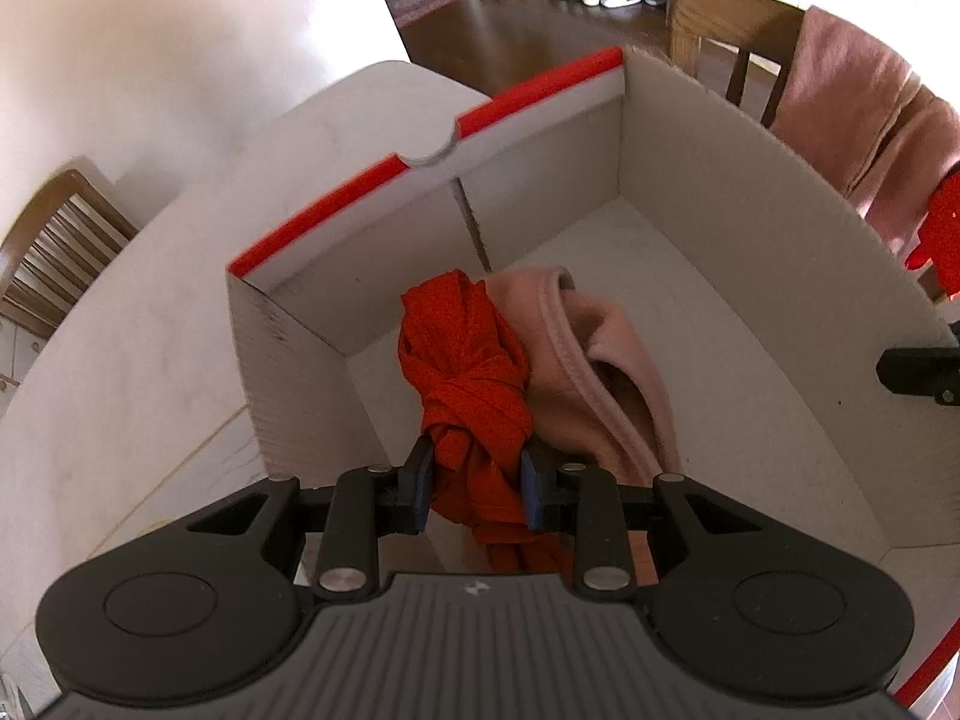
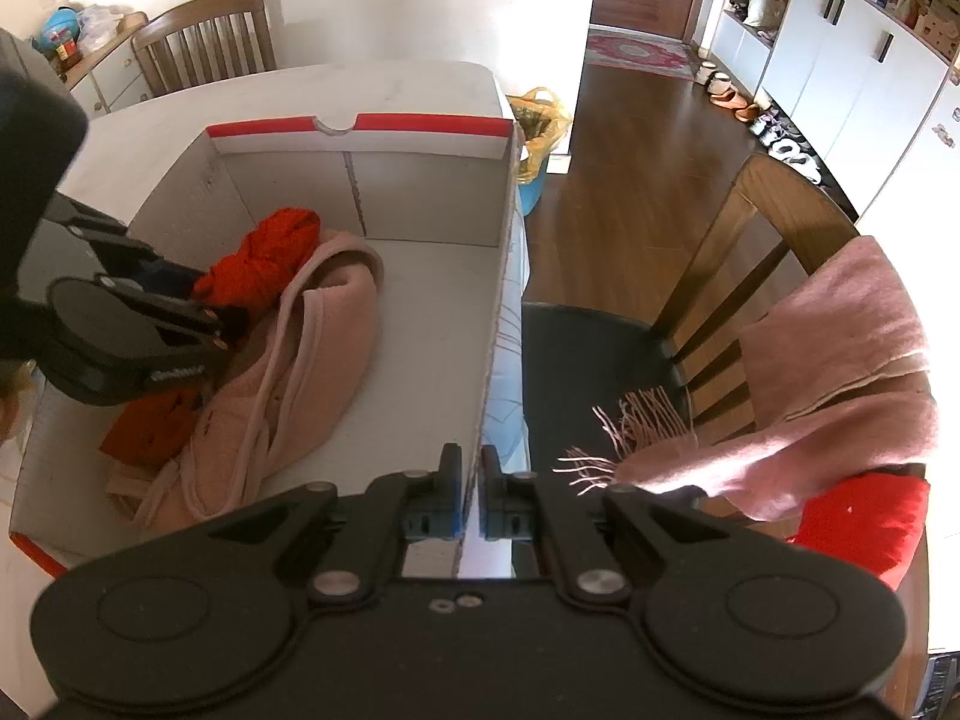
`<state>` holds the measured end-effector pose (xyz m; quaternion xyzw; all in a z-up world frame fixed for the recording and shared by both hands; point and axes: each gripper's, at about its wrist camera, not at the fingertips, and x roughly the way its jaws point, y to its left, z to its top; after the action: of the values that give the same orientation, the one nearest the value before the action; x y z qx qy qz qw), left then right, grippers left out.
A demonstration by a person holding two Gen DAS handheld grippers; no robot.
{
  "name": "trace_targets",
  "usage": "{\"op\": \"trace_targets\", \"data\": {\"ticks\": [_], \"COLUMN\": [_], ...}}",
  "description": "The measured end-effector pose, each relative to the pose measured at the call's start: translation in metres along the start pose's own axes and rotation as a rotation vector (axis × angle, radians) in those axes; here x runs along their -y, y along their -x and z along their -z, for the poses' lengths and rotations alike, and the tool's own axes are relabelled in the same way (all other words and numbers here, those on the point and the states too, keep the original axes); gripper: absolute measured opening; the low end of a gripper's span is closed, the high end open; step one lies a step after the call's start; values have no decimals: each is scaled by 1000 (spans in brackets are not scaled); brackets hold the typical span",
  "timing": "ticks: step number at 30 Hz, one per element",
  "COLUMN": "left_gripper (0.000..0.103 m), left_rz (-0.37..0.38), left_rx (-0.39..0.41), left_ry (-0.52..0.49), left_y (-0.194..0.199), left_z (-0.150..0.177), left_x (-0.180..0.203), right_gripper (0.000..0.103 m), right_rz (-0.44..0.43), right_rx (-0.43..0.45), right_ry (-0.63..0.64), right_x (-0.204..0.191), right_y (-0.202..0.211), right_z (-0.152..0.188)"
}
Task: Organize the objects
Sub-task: 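Open the left gripper to release the red cloth onto the towel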
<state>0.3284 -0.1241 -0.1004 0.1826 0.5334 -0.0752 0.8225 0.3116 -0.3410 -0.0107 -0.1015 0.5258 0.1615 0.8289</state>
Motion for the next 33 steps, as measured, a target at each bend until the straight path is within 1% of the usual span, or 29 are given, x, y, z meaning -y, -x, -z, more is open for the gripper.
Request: {"op": "trace_targets", "data": {"ticks": [5, 9, 12, 13, 14, 16, 21, 26, 33], "left_gripper": [28, 28, 35, 42, 53, 69, 70, 70, 70], "left_rz": [11, 22, 21, 26, 29, 25, 45, 65, 98], "left_rx": [-33, -28, -18, -9, 0, 26, 62, 108, 167], "left_ry": [-3, -3, -14, -20, -25, -31, 2, 13, 78], "left_y": [-7, -8, -6, -4, -3, 3, 18, 38, 69], "left_z": [5, 5, 3, 4, 4, 5, 7, 12, 26], "left_x": [-1, 2, 4, 5, 6, 8, -1, -6, -26], "right_gripper": [4, 4, 5, 5, 5, 4, 4, 4, 4], "right_rz": [-6, -7, -10, -10, -9, -10, -11, -9, -5], "right_rx": [-1, -2, -2, -3, -3, -4, -4, -1, 0], "right_ry": [2, 4, 3, 2, 2, 2, 2, 4, 15], "right_x": [1, 1, 2, 2, 2, 2, 2, 2, 2], "right_y": [1, 0, 0, 1, 1, 0, 0, 0, 0], "right_z": [0, 0, -1, 0, 0, 0, 1, 1, 1]}}
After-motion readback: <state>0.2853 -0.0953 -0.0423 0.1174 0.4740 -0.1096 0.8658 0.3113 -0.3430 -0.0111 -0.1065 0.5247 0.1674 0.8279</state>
